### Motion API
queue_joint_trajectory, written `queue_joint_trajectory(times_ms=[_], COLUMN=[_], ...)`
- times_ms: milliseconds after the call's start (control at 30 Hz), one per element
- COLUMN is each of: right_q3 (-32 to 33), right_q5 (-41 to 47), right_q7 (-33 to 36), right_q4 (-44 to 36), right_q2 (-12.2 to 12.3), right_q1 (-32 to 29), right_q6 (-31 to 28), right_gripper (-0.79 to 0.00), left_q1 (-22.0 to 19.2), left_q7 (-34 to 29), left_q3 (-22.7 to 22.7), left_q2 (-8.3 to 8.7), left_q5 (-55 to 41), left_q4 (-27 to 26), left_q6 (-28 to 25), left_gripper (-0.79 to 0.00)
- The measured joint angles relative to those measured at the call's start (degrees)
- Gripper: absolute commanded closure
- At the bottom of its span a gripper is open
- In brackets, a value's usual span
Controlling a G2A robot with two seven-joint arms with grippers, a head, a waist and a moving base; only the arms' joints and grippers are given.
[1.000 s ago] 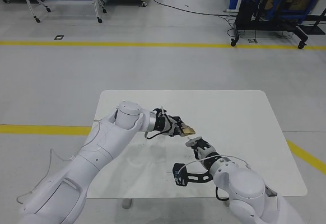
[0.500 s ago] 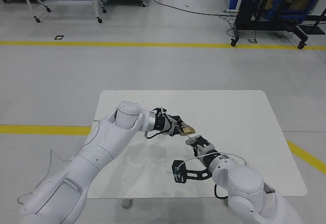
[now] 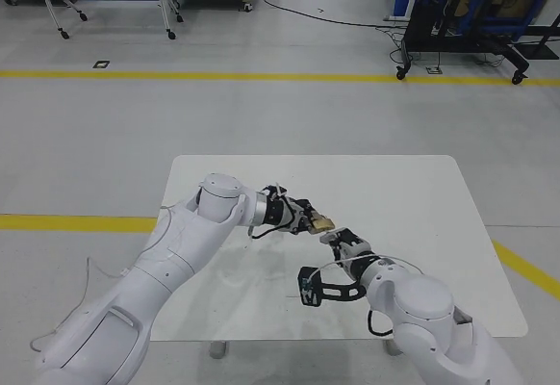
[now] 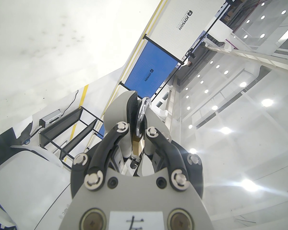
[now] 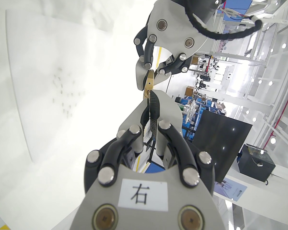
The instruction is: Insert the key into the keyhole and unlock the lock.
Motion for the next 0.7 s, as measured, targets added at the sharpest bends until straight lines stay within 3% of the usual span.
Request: queue_joint_trajectory(times_ms=[700], right_q3=[3.1], right_q5=[1.7], right_q7=[-1.9], right_q4=[0.4], right_q2=[-0.3], right_q1=[-3.1], right_q6=[4.6], right_gripper=[0.000], left_q1=[0.3], left_q7=[-4.5], left_q3=[-0.2], left_q2=[-0.43], left_q5=[-0.5], left_q4=[1.1], left_q6=[-1.3], left_gripper=[0.000])
